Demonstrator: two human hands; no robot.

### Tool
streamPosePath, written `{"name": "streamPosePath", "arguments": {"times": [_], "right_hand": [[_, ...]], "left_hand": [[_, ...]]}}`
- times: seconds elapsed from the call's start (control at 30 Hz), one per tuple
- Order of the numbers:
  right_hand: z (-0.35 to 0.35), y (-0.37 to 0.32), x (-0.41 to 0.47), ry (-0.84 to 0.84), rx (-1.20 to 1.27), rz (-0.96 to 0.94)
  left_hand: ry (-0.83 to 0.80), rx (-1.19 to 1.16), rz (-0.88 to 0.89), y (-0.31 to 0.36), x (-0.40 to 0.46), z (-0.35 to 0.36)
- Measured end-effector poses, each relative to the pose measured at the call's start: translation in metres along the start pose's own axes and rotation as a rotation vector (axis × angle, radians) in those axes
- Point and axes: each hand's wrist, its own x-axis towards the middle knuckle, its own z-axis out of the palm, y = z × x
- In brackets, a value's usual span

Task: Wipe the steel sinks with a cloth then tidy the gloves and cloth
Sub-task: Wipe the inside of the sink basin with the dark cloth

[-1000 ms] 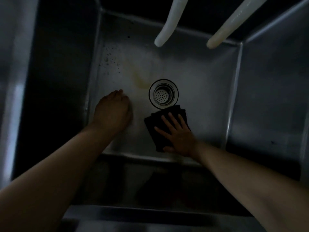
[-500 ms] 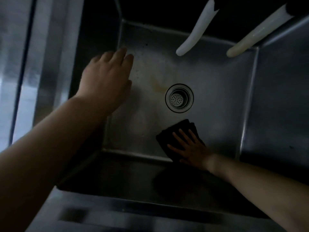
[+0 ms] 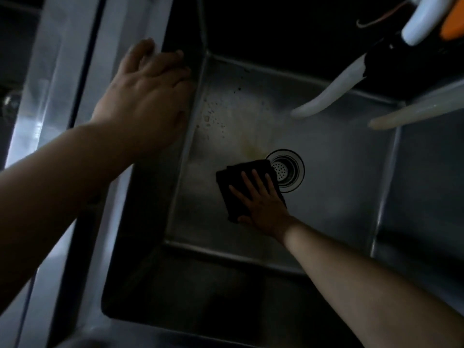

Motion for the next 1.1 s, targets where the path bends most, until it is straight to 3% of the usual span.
{"name": "streamPosePath", "arguments": {"times": [0.3, 0.47, 0.6, 0.73, 0.93, 1.1], "right_hand": [[-0.052, 0.050, 0.077, 0.098, 0.068, 0.190], [-0.049, 0.046, 0.078, 0.103, 0.118, 0.210], [-0.022, 0.018, 0.033, 0.037, 0.072, 0.106], [0.001, -0.012, -0.022, -0.030, 0.007, -0.141], [0.016, -0.051, -0.046, 0.185, -0.113, -0.467], [0.010, -0.085, 0.001, 0.181, -0.104, -0.472]], "left_hand": [[-0.133, 0.028, 0.023, -0.002, 0.007, -0.006], [-0.112, 0.029, -0.010, -0.002, 0.005, -0.006], [-0.063, 0.015, -0.011, -0.003, 0.002, -0.003], [0.008, 0.017, -0.037, -0.002, 0.000, 0.000], [0.094, -0.019, -0.107, 0.001, -0.002, 0.003], [0.125, -0.013, -0.129, 0.000, -0.001, 0.006]]}}
